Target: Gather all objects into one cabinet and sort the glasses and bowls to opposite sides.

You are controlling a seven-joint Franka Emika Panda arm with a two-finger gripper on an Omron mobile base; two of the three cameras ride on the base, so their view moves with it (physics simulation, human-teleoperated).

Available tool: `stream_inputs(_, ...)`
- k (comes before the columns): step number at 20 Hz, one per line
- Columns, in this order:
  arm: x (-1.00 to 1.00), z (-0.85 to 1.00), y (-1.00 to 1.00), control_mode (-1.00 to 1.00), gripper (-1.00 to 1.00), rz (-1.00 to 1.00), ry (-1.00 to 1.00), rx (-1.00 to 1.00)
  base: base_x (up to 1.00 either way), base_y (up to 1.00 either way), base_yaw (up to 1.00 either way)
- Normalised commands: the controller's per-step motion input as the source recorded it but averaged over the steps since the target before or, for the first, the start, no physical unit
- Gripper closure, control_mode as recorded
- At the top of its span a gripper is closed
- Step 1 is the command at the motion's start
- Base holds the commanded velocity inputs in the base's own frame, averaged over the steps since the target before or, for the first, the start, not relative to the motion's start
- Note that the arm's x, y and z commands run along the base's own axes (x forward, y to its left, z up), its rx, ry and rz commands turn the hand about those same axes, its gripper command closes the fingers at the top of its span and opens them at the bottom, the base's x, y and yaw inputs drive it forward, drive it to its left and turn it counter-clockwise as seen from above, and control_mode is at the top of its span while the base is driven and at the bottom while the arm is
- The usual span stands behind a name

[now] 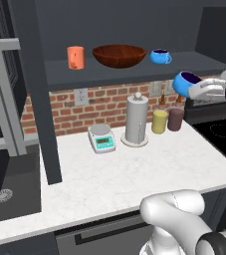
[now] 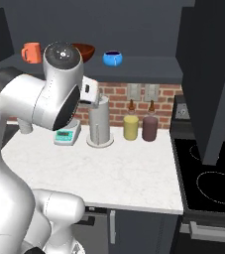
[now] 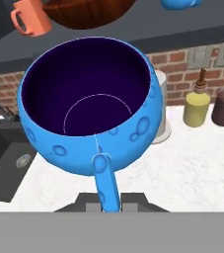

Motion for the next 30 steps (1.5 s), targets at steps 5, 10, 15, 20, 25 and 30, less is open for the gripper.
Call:
stream_inputs(5, 0.55, 0.09, -0.22, -1.0, 1.0, -0.2, 0.0, 0.05, 0.0, 0.0, 0.0)
stream_inputs(10, 0.55, 0.0, -0.15, -1.0, 1.0, -0.2, 0.0, 0.01, 0.0, 0.0, 0.0)
stream_inputs(15, 0.55, 0.0, -0.22, -1.0, 1.0, -0.13, 0.03, 0.01, 0.0, 0.0, 0.0)
stream_inputs(20, 0.46, 0.0, -0.24, -1.0, 1.0, -0.06, 0.02, 0.0, 0.0, 0.0, 0.0)
stream_inputs(25, 0.41, 0.0, -0.29, -1.0, 1.0, -0.03, 0.02, 0.0, 0.0, 0.0, 0.0)
stream_inputs(30, 0.41, 0.0, -0.27, -1.0, 1.0, 0.0, 0.01, 0.0, 0.0, 0.0, 0.0)
